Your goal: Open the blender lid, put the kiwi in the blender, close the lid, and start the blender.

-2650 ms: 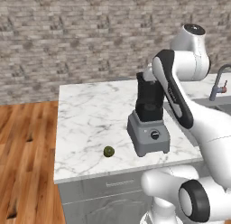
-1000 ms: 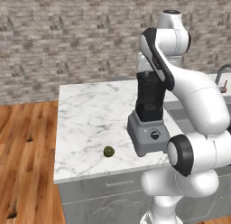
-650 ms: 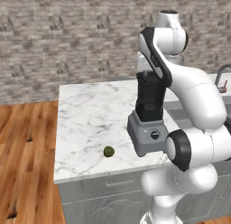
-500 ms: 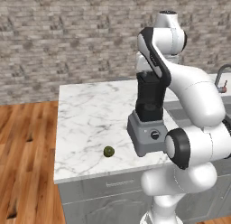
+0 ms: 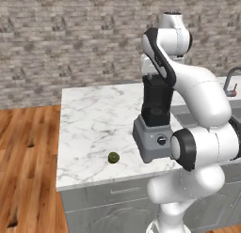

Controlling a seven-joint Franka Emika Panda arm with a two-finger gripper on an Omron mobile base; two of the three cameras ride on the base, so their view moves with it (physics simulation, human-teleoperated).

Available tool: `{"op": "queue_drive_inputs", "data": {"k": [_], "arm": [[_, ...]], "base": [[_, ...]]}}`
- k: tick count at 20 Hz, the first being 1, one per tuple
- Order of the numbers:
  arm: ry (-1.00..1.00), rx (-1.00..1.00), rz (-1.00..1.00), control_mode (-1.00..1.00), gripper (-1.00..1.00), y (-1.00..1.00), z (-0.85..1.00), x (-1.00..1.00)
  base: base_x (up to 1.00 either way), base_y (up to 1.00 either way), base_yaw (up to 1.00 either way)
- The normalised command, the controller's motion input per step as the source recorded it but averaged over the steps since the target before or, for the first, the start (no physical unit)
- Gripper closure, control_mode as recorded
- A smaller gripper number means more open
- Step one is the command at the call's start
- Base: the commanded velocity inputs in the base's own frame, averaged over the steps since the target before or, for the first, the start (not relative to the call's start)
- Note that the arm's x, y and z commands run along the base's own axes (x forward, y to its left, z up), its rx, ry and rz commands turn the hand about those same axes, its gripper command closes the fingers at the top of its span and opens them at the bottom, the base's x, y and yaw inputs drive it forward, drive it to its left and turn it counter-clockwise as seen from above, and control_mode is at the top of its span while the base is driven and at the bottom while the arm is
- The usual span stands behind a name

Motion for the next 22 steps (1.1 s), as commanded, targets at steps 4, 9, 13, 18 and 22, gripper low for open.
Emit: {"op": "queue_drive_inputs", "data": {"k": [4,9,13,18,22], "arm": [[0.01,0.0,0.0,-1.0,-1.0,0.0,-0.1,0.03],[0.03,-0.01,0.0,-1.0,-1.0,0.0,-0.29,0.0],[0.0,0.0,0.0,-1.0,-1.0,0.0,-0.34,-0.09],[0.01,0.0,0.0,-1.0,1.0,0.0,-0.38,-0.06],[0.0,0.0,0.0,-1.0,1.0,0.0,-0.19,0.0]], "base": [[0.0,0.0,0.0],[0.0,0.0,0.0],[0.0,0.0,0.0],[0.0,0.0,0.0],[0.0,0.0,0.0]]}}
